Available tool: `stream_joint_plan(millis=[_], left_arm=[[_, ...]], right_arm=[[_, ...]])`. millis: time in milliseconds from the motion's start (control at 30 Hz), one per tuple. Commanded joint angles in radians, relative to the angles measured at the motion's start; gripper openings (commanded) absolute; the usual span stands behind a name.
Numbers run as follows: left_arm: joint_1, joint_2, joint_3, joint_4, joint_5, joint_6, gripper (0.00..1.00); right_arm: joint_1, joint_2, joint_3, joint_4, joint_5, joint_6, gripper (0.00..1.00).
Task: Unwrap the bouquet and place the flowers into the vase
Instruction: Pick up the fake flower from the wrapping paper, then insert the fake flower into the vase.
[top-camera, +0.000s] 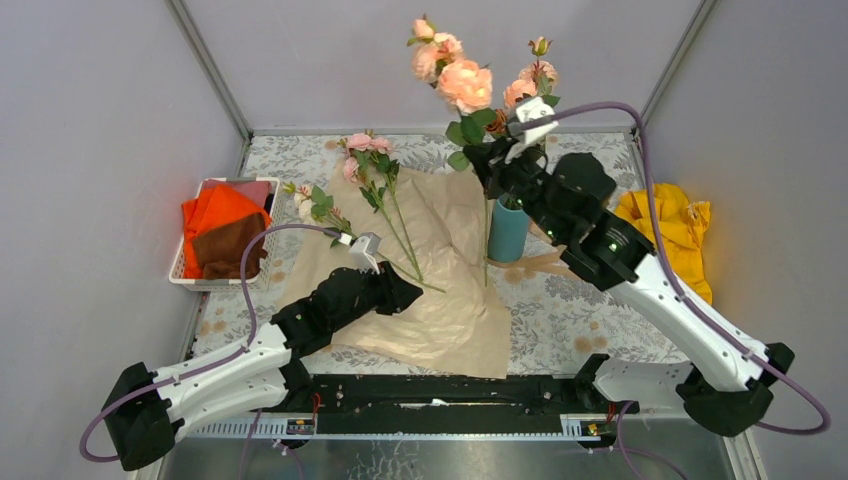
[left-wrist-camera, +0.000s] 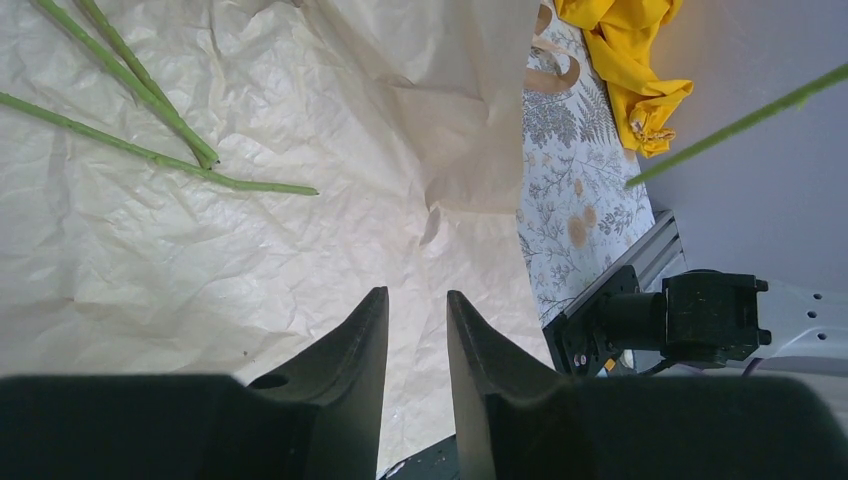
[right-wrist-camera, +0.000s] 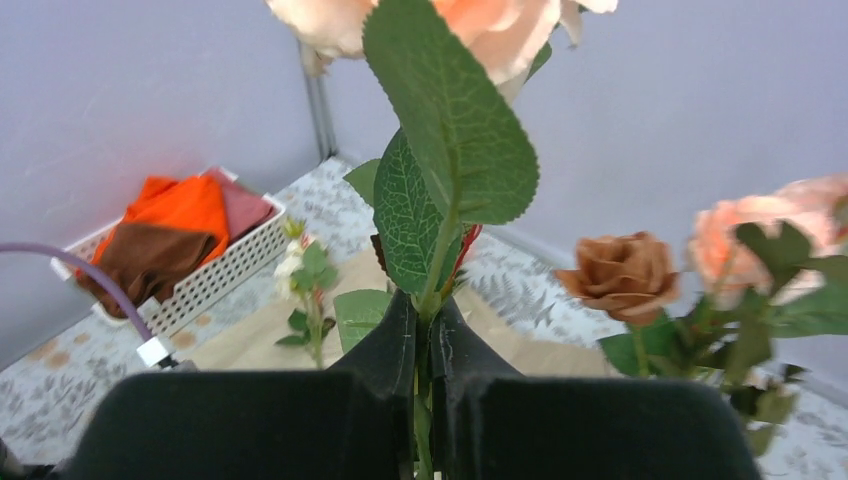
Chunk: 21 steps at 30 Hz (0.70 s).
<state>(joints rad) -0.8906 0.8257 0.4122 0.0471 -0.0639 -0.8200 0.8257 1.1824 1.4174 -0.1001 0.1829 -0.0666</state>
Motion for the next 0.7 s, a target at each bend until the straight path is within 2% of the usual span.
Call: stream_joint_plan(millis=[0, 233, 400, 533, 667], left_arm=[[-0.007, -0.016, -0.014, 0.011, -0.024, -0.008, 0.34], [-0.006, -0.011, -0.018, 0.021, -0.025, -0.014, 0.34], [-0.006, -0.002, -0.016, 0.025, -0.023, -0.013, 0.34], [-0.007, 0.000, -0.017, 0.025, -0.024, -0.013, 0.34], [-0.006, -0.006, -0.016, 0.018, -0.026, -0.013, 0.34]], right_arm=[[-0.007, -0.102, -0.054, 0.205, 0.096, -0.092, 0.00], [-0.007, -0.181, -0.130, 0.338, 0.224, -0.194, 0.00], [-0.008, -0.170, -0.129, 0.405, 0.330, -0.285, 0.00], [-0.007, -0.155, -0.141, 0.529, 0.401, -0.361, 0.00], [-0.007, -0.120, -0.103, 0.568, 0.415, -0.410, 0.00]])
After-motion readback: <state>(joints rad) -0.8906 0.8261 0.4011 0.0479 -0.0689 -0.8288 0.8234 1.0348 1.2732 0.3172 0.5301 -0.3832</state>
